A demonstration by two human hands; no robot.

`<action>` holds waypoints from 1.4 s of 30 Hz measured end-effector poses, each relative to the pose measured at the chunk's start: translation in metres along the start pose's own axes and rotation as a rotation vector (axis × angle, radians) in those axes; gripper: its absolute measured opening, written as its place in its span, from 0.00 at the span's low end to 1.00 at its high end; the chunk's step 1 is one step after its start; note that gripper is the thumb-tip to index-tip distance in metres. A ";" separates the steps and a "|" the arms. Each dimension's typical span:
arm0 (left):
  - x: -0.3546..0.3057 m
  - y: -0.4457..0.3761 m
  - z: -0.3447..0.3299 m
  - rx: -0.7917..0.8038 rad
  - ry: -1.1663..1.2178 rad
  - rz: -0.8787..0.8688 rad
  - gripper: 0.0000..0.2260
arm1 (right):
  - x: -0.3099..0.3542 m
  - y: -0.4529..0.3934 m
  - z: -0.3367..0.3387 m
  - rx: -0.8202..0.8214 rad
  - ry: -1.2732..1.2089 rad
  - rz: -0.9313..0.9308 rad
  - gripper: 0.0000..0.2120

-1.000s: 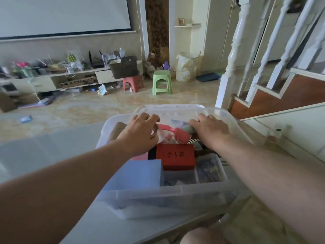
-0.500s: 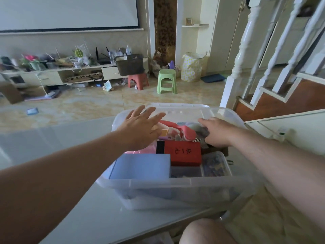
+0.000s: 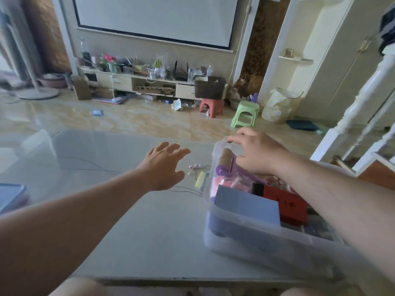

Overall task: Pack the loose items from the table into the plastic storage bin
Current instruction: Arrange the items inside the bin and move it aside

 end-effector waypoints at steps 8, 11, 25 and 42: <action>0.027 -0.019 -0.080 0.173 0.142 0.020 0.30 | 0.052 -0.114 -0.041 0.159 0.127 0.024 0.27; 0.016 -0.042 -0.111 0.222 0.201 0.026 0.28 | 0.063 -0.162 -0.063 0.315 0.222 0.042 0.22; -0.006 -0.095 -0.177 0.261 0.273 -0.031 0.19 | 0.046 -0.276 -0.206 0.746 0.503 -0.053 0.27; 0.033 -0.091 -0.179 0.196 0.370 0.036 0.15 | 0.055 -0.261 -0.212 0.520 0.480 0.028 0.05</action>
Point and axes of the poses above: each hand's wrist, its own y-axis away from the middle knuckle, its own z-axis out of the back of the hand, x = y × z, the point moved 1 cm from there along -y, towards the middle knuckle, and after that the axes turned 11 degrees about z, right-handed, at the moved point
